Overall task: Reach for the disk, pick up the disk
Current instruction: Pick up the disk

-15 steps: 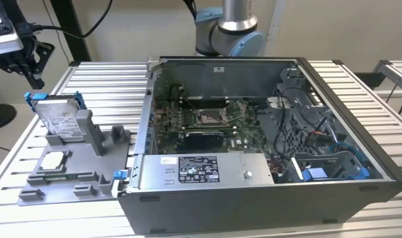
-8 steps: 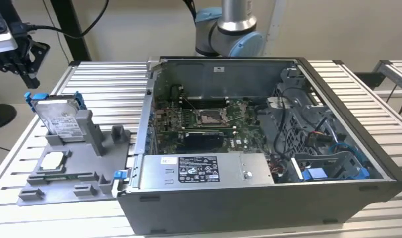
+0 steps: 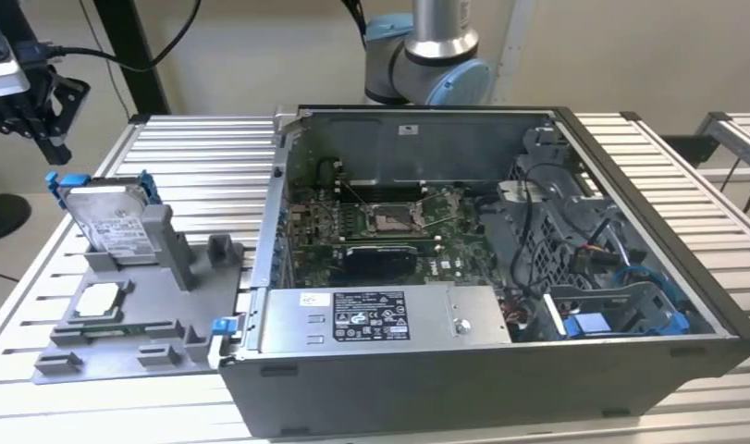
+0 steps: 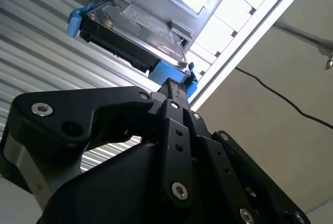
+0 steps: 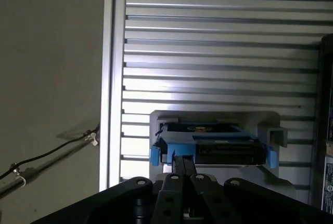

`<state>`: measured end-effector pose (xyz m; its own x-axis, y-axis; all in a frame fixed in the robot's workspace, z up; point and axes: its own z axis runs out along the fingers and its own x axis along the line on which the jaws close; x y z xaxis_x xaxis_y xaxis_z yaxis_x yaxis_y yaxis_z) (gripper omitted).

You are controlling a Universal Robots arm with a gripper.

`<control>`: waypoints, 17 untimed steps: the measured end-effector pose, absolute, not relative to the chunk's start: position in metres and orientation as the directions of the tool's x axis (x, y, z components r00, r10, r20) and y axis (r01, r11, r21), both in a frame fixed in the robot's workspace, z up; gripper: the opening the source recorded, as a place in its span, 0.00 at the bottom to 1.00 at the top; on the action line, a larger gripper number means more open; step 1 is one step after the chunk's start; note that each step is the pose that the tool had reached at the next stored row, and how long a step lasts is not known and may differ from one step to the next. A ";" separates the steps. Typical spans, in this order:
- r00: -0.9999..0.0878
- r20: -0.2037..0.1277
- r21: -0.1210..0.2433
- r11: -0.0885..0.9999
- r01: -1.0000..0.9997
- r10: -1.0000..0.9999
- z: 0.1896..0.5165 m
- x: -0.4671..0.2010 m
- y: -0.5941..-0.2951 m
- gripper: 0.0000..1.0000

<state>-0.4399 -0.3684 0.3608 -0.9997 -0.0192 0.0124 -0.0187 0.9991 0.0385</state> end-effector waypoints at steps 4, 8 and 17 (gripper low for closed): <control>-1.000 0.013 0.038 0.999 -0.027 -0.027 0.361 -0.440 -0.368 0.00; -0.997 0.013 0.038 0.997 -0.071 -0.071 0.361 -0.440 -0.368 0.00; -0.974 0.013 0.038 0.973 -0.227 -0.228 0.361 -0.440 -0.368 0.00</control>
